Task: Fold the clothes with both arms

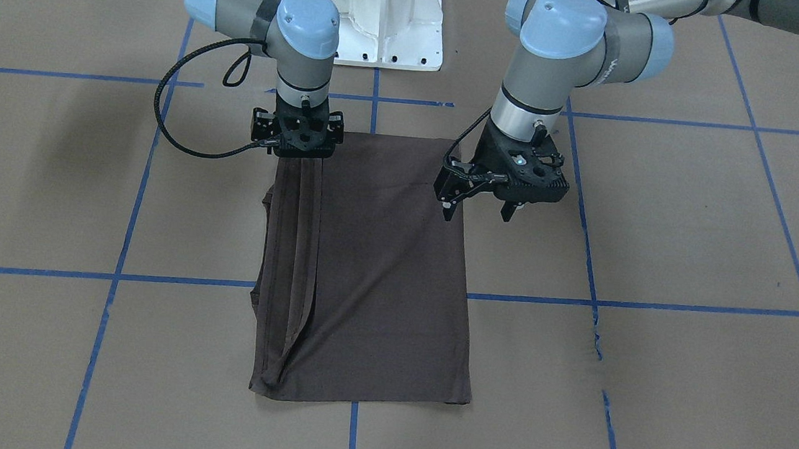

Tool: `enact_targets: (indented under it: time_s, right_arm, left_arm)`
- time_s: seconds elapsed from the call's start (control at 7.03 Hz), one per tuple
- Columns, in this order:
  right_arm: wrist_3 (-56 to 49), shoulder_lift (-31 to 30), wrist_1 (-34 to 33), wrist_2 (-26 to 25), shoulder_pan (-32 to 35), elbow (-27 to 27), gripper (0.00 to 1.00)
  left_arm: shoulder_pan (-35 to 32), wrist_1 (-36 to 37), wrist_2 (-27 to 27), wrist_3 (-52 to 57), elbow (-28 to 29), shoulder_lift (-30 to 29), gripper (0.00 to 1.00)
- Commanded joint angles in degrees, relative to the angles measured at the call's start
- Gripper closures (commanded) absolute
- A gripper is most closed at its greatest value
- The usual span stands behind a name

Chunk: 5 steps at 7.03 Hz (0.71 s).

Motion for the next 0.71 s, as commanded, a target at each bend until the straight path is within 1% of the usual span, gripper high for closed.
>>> enact_targets:
  time_s: [0.0, 0.57]
  right_arm:
    - [-0.1, 0.6, 0.3, 0.3, -1.0, -1.3, 0.0]
    - [-0.1, 0.0, -0.8, 1.3, -1.1, -1.8, 0.0]
  left_arm:
    - [0.0, 0.0, 0.0, 0.0, 0.0, 0.0, 0.0]
    - [0.0, 0.0, -0.1, 0.0, 0.0, 0.0, 0.0]
